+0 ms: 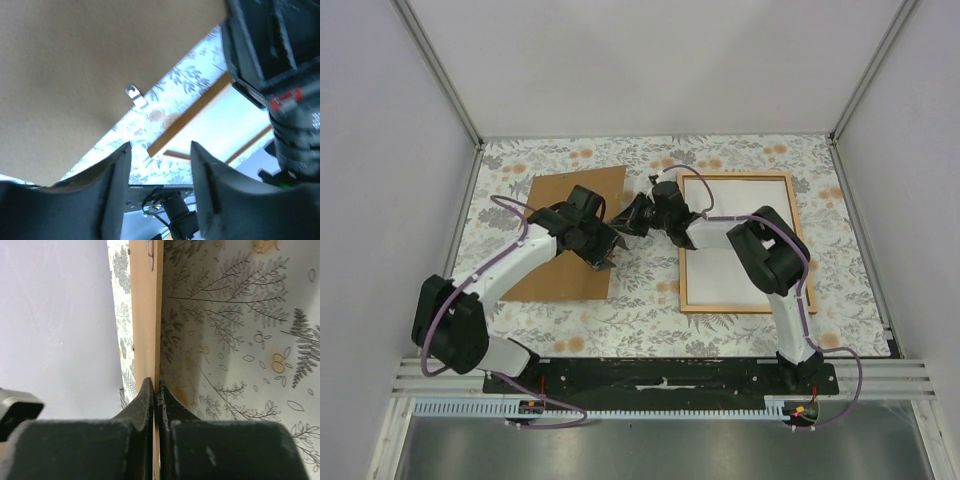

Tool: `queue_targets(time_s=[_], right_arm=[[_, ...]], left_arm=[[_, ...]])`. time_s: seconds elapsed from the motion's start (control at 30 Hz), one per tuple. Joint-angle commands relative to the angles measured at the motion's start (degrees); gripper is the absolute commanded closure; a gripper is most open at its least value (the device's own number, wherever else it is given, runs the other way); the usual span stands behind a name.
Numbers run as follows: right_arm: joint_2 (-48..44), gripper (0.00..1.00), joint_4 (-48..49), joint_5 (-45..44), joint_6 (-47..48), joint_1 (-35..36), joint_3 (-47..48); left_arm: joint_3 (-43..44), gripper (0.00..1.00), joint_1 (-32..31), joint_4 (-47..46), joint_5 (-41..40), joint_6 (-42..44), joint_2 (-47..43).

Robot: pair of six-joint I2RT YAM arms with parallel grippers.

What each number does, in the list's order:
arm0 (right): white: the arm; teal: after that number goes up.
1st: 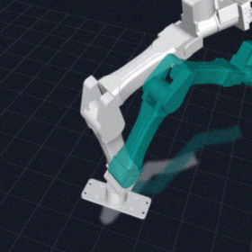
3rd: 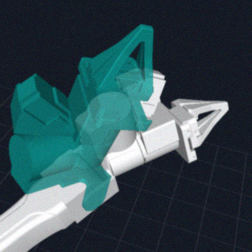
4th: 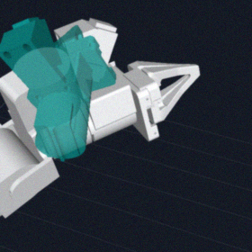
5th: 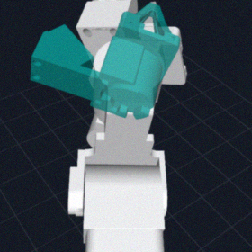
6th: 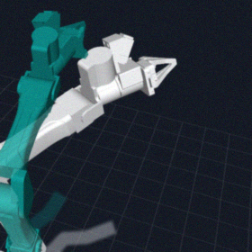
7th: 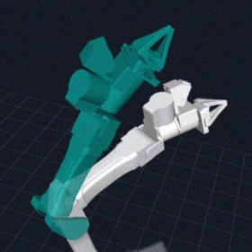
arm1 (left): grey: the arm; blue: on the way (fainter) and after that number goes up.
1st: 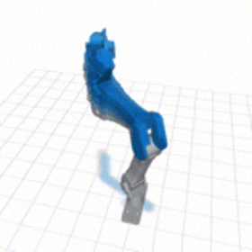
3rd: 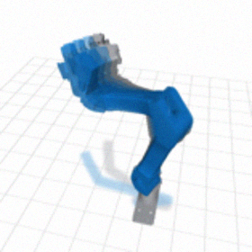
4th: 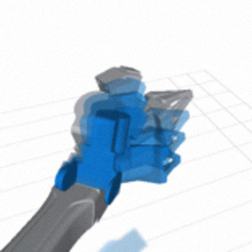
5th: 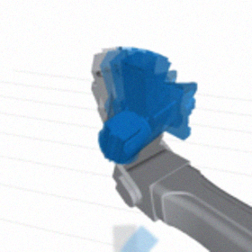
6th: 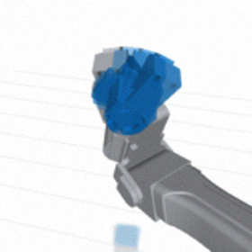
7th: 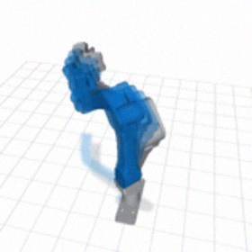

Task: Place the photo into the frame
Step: Pick up the backboard from the center of the board.

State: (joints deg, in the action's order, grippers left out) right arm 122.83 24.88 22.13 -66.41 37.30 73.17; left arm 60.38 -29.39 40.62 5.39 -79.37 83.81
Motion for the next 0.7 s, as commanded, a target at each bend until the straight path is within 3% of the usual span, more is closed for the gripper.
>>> queue_targets(time_s=[0.0,0.2,0.3,0.47,0.57,0.67], right_arm=[[-3.6,1.0,-0.8,-1.3,1.5,0.0,2.2],[-7.4,1.0,-2.6,1.1,2.4,-2.0,2.0],[-12.6,1.0,-3.1,2.6,4.1,-3.8,-0.9],[-22.4,1.0,-7.6,8.2,8.0,-9.2,-5.1],[-29.7,1.0,-10.3,11.3,10.7,-13.4,-8.6],[-35.9,1.0,-14.4,15.2,13.3,-17.9,-10.4]], left_arm=[[5.7,0.39,0.6,3.2,0.5,12.6,-7.0],[14.4,0.36,4.1,6.7,-2.0,25.9,-9.2],[20.1,0.36,11.4,8.7,-4.8,34.8,-8.8],[21.1,0.36,25.1,-2.8,11.4,45.3,-5.2],[22.2,0.38,27.8,-9.2,23.4,49.5,0.5],[23.4,0.39,29.0,-13.0,29.3,50.3,6.4]])
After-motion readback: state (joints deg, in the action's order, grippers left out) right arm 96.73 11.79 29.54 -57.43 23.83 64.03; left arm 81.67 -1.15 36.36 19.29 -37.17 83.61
